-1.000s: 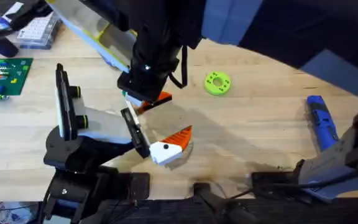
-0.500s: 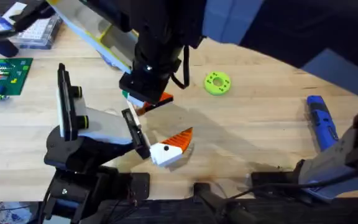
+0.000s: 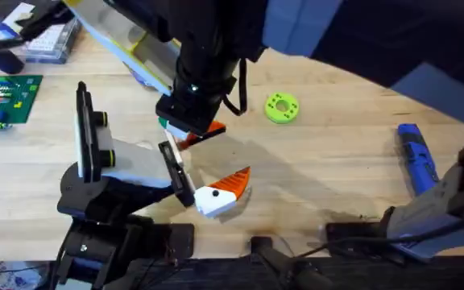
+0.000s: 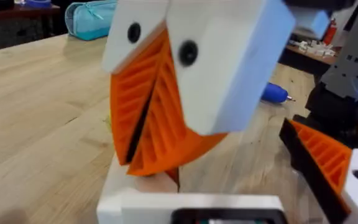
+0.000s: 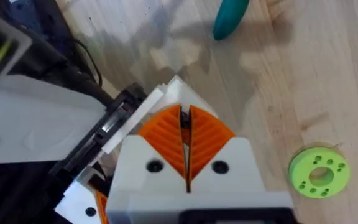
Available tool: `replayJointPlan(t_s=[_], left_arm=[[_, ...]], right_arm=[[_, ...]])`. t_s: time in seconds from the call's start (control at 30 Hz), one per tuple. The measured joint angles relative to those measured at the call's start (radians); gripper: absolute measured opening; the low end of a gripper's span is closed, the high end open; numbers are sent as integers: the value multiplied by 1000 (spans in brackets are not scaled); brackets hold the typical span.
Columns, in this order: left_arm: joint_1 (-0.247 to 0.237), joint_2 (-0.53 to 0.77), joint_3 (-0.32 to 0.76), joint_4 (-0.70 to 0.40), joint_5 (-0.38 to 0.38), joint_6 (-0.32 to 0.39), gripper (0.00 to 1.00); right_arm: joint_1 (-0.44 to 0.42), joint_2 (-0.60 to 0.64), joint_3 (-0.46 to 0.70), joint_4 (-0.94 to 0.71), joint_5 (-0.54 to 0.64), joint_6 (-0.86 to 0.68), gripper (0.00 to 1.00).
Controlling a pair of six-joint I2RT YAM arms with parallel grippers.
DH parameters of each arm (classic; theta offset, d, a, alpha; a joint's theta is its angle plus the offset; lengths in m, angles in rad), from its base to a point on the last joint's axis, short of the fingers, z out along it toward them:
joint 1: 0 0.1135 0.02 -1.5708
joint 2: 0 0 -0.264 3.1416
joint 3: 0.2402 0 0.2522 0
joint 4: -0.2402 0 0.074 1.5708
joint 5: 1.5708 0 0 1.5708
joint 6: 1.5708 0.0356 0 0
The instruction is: Pick up the gripper from the table and insert it into the empty holder that is missing its gripper. Then pick up a screw, insert it into the mounting hole, and use the screwdriver to tighten it. Finally, clean up the table by picking up the vegetable and placing it into the bucket.
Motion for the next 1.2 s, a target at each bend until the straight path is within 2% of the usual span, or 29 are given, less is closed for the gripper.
replayJointPlan(t_s=[1.2], left_arm=[[-1, 0, 0, -3, 19, -8, 990]], right_arm=[[0, 0, 0, -29, 14, 0, 10]])
